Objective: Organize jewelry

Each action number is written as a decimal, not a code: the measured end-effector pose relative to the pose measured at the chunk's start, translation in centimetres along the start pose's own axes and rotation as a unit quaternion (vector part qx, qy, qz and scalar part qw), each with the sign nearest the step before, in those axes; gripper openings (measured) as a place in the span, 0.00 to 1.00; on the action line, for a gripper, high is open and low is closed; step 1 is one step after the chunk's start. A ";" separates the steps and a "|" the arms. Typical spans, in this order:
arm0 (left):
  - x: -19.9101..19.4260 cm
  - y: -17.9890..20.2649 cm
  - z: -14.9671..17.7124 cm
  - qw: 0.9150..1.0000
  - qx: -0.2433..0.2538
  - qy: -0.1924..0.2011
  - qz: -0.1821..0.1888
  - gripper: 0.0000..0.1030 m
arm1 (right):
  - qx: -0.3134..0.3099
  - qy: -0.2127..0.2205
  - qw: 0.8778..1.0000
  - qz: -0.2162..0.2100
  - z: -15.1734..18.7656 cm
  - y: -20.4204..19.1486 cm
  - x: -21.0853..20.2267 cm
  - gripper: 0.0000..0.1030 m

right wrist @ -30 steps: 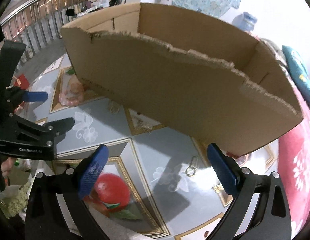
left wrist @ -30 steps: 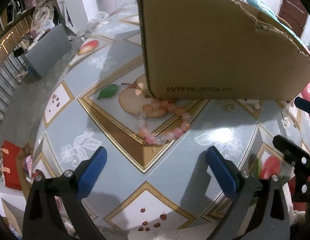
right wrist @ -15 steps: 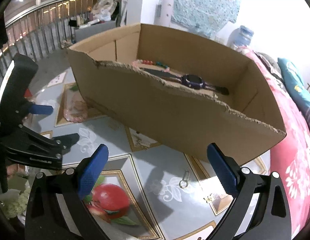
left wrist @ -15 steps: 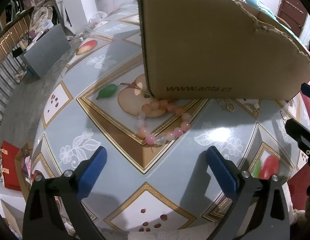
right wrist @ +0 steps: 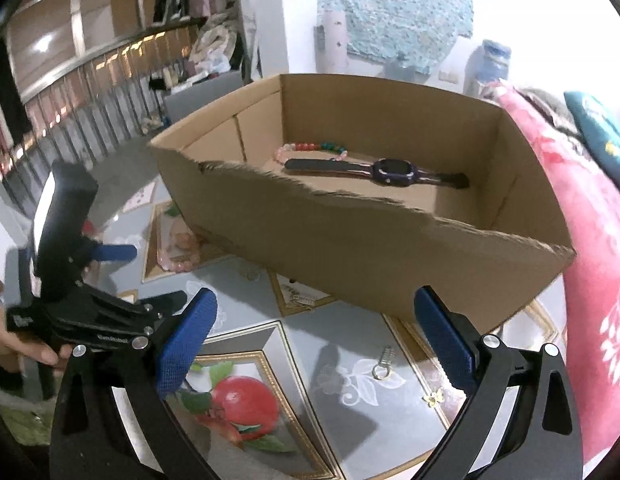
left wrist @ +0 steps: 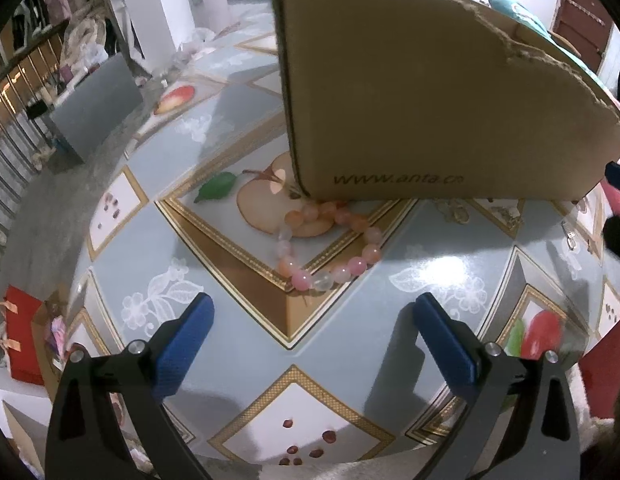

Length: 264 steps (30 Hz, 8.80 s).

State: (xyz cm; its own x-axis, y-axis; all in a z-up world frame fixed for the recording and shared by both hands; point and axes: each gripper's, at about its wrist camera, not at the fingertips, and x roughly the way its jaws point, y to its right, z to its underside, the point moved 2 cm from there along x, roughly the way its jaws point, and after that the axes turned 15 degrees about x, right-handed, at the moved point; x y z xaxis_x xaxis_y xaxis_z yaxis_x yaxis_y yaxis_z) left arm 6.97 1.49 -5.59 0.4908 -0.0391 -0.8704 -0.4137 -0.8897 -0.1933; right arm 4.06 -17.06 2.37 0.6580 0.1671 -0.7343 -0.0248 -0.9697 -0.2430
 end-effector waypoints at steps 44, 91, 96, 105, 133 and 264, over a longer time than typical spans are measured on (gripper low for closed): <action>-2.5 1.5 -3.2 0.978 0.041 0.141 0.147 0.47 | 0.200 -0.106 0.948 -0.224 -3.4 3.4 4.9 0.44; -0.4 9.8 -5.5 0.978 0.177 0.093 0.055 0.10 | 0.228 -0.105 0.944 -0.212 0.7 8.1 1.3 0.40; -0.9 10.5 -5.1 0.977 0.179 0.097 0.064 0.10 | 0.227 -0.103 0.946 -0.209 0.8 8.2 1.2 0.40; -2.4 10.5 -4.0 0.978 0.158 0.116 0.078 0.10 | 0.197 -0.101 0.957 -0.189 0.9 7.3 1.1 0.40; -2.9 2.2 -1.8 0.988 0.054 0.132 0.063 0.10 | -0.221 -0.135 0.959 -0.117 1.0 -3.9 8.9 0.31; -7.3 0.3 -13.9 0.970 0.071 0.215 0.093 0.10 | 0.041 -0.041 0.996 -0.062 -10.8 -1.2 5.2 0.13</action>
State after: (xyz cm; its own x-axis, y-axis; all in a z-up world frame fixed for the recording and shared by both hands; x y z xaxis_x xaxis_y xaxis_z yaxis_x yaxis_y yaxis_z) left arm 13.90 -4.76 7.03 0.6592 -0.4062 -0.6328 -0.6118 -0.7790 -0.1372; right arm 15.64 -17.00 5.68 0.5969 0.3010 -0.7437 -0.0114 -0.9237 -0.3830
